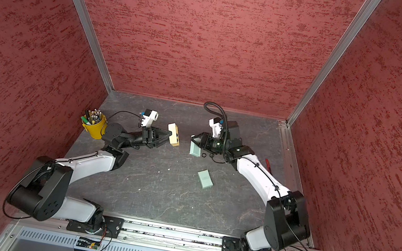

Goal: Take the rings out of the lift-off lid box
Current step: Place the lid at the center of the board.

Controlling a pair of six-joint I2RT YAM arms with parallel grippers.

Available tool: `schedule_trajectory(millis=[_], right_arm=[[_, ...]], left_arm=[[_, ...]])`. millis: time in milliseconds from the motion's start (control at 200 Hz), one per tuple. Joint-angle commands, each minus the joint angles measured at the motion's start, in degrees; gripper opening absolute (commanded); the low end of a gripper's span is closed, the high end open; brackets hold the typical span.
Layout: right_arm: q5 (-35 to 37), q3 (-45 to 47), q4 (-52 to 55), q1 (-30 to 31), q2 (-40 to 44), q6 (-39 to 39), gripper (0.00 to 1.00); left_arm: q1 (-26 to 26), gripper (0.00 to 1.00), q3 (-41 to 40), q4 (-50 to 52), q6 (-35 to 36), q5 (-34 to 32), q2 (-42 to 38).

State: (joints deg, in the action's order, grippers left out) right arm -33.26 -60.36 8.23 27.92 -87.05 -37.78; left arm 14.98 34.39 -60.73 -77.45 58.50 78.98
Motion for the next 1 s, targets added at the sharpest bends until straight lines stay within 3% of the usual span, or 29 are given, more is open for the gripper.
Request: schedule_trajectory(millis=[0, 135, 656, 997], right_arm=[[10.1, 2.8, -4.6, 4.3, -3.4, -1.7, 0.51], [16.1, 3.4, -5.7, 7.5, -6.9, -1.5, 0.51], [17.0, 2.4, -4.2, 8.9, -18.2, 3.0, 0.54], [18.3, -0.7, 2.2, 8.9, -15.8, 7.4, 0.7]], left_arm=[[-0.8, 0.47, 0.6, 5.5, 3.1, 1.5, -2.2], [-1.5, 0.48, 0.8, 9.9, 5.2, 1.2, -4.5], [-2.5, 0.49, 1.0, 15.8, 7.0, 0.7, -7.8], [-2.5, 0.49, 1.6, 18.2, 7.9, 0.3, -8.8]])
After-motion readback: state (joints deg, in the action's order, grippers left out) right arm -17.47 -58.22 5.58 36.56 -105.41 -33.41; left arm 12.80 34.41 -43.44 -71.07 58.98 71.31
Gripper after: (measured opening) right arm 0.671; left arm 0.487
